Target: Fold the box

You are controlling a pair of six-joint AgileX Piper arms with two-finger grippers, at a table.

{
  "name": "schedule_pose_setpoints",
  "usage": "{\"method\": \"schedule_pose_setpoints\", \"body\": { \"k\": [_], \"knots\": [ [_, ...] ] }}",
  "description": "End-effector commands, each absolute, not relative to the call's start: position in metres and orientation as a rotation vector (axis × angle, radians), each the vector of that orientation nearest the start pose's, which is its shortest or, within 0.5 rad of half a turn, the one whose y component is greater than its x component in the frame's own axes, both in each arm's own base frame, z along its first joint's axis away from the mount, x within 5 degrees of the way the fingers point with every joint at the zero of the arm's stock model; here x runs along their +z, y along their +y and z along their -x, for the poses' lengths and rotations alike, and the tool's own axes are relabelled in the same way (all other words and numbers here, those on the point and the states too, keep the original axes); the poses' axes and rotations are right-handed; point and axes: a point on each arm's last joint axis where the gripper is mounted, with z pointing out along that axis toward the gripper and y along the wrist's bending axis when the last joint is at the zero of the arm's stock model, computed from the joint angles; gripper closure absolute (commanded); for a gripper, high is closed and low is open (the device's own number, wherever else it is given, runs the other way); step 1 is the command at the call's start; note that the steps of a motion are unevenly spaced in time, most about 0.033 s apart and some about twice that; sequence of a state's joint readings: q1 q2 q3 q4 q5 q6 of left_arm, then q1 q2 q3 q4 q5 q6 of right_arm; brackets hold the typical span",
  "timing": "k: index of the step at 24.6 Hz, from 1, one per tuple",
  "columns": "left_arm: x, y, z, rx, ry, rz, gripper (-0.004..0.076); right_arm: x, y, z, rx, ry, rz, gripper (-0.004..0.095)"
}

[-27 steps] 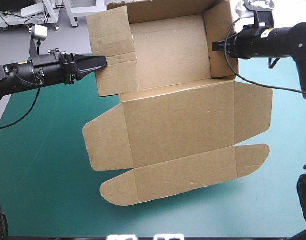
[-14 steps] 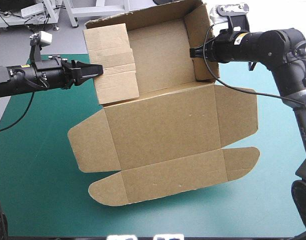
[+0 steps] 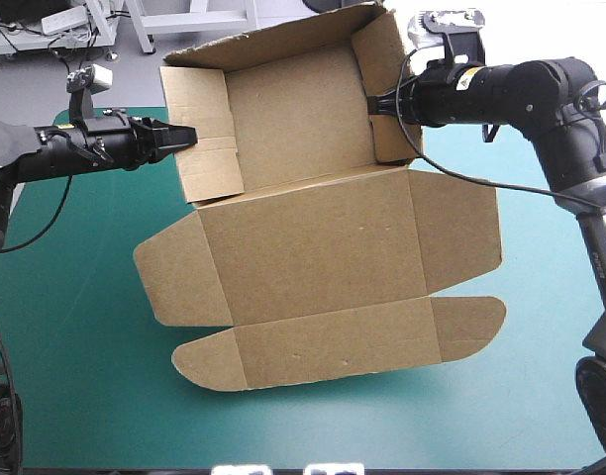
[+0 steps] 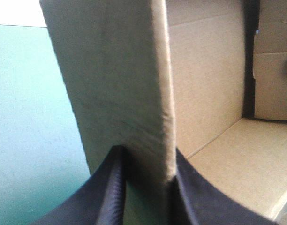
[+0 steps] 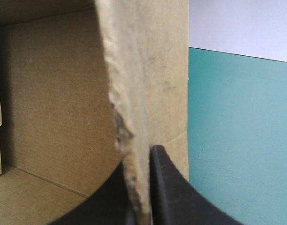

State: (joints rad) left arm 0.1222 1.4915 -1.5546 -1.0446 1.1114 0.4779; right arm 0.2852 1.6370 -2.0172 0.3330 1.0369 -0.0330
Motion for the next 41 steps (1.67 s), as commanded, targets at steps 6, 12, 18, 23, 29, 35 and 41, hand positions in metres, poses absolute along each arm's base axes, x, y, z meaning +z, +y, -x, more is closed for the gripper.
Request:
{"method": "schedule_pose_setpoints", "body": {
  "k": [6, 12, 18, 23, 29, 35, 41],
  "knots": [
    [0.453, -0.041, -0.299, -1.088, 2.032, -0.237, 0.0734, 0.506, 0.113, -0.305, 0.488, 2.121, 0.304, 0.0908],
    [0.436, -0.077, -0.297, -0.704, 2.253, -0.369, 0.0734, 0.472, 0.106, -0.319, 0.328, 2.36, 0.237, 0.0908],
    [0.413, -0.103, -0.313, -0.276, 2.32, -0.407, 0.0734, 0.379, 0.141, -0.375, 0.559, 2.642, 0.242, 0.0908],
    [0.368, -0.095, -0.339, -0.077, 2.553, -0.355, 0.0734, 0.334, 0.147, -0.401, 0.507, 2.735, 0.244, 0.0908],
    [0.318, -0.102, -0.37, -0.043, 2.715, -0.355, 0.0734, 0.311, 0.148, -0.411, 0.474, 2.796, 0.246, 0.0908],
    [0.294, -0.108, -0.393, -0.041, 2.797, -0.363, 0.0734, 0.301, 0.146, -0.415, 0.398, 2.81, 0.332, 0.0907],
    [0.309, -0.113, -0.405, -0.05, 2.771, -0.404, 0.0728, 0.298, 0.136, -0.418, 0.223, 2.796, 0.413, 0.0851]
  ]
}}
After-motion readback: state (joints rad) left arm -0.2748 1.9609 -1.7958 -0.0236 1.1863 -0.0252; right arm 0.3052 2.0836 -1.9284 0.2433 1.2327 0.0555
